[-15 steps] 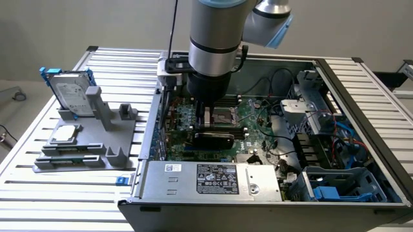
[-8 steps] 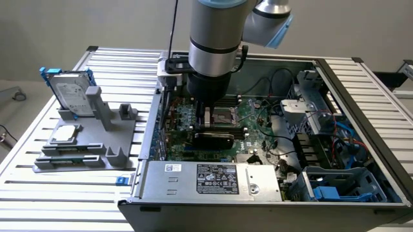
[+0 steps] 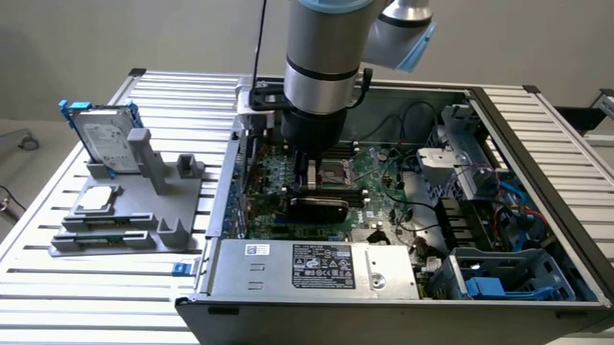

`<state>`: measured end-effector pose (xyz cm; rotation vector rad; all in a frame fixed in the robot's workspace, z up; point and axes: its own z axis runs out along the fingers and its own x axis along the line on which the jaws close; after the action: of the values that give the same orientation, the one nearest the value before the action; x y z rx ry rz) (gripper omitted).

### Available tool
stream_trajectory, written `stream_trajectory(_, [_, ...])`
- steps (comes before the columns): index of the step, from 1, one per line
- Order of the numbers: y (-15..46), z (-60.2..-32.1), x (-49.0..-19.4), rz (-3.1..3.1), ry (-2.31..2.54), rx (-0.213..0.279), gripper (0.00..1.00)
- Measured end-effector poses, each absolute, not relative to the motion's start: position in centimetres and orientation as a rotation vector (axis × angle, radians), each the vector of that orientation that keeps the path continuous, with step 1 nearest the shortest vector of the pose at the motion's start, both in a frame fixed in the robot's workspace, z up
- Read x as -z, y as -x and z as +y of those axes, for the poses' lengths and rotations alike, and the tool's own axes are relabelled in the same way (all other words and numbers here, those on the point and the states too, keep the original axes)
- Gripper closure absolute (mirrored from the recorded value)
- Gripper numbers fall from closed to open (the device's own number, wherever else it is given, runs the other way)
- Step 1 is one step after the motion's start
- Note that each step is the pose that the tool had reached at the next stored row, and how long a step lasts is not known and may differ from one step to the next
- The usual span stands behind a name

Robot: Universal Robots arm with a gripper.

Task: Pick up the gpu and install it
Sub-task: 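Press down on the gpu until it lock into place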

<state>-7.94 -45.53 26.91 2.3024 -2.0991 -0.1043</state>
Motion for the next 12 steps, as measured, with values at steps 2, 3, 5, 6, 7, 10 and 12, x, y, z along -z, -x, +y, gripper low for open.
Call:
stream_trajectory(2, [7.92,-45.54,-26.93,-2.099,-2.302,0.104,0.89])
stream_trajectory(3, [7.92,-45.54,-26.93,-2.099,-2.302,0.104,0.89])
stream_trajectory(5, [7.91,-45.55,-26.93,-2.098,-2.302,0.104,0.89])
stream_trajectory(6, [7.91,-45.56,-26.92,-2.099,-2.303,0.104,0.89])
stream_trajectory(7, [7.91,-45.56,-26.91,-2.099,-2.303,0.104,0.89])
stream_trajectory(10, [7.91,-45.60,-26.87,-2.098,-2.302,0.104,0.89])
stream_trajectory(12, [7.91,-45.61,-26.86,-2.098,-2.302,0.104,0.89])
